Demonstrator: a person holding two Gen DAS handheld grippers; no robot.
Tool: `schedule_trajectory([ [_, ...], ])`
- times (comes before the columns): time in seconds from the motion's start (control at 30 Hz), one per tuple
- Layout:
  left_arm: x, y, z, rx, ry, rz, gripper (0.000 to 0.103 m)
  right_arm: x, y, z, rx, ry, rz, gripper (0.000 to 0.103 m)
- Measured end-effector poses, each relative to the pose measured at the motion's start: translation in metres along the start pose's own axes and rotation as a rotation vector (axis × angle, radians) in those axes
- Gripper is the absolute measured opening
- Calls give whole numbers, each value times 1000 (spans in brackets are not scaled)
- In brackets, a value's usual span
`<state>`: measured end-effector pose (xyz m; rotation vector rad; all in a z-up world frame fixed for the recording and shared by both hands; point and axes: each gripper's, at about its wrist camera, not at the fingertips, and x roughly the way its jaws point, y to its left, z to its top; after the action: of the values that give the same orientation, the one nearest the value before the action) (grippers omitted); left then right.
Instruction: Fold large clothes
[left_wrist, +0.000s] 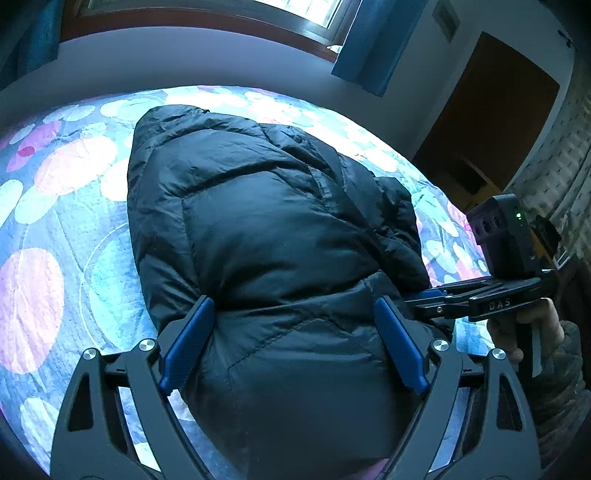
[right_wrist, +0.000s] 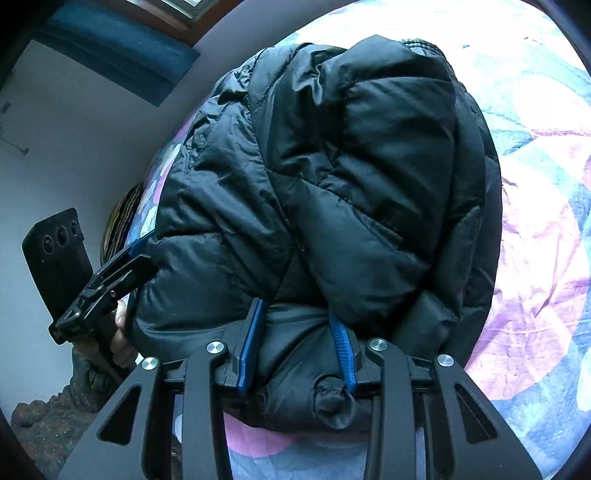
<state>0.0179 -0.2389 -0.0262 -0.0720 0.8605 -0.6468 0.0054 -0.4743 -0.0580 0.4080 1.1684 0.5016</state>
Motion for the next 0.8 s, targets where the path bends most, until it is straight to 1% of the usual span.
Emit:
schedule_trajectory([
  [0.37, -4, -5, -3, 2, -15, 25, 87, -5, -4, 0, -2, -17, -3, 38],
  [0.53, -4, -5, -4, 0, -17, 28, 87, -9, -1, -2, 5, -28, 7, 42],
  [0.57, -5, -5, -3, 0, -17, 29, 87, -11, 1, -2, 3, -29, 9, 46],
  [0.67, -5, -4, -3, -4, -15, 29, 87, -23, 16, -1, -25, -27, -30, 49],
  [0.73, -5, -3, -3, -12, -14, 28, 87, -40, 27, 2, -53, -64, -72, 50],
  [0.8, -6, -2, -1, -18, -12, 25, 87, -53, 33, 8, -74, -103, -87, 52],
])
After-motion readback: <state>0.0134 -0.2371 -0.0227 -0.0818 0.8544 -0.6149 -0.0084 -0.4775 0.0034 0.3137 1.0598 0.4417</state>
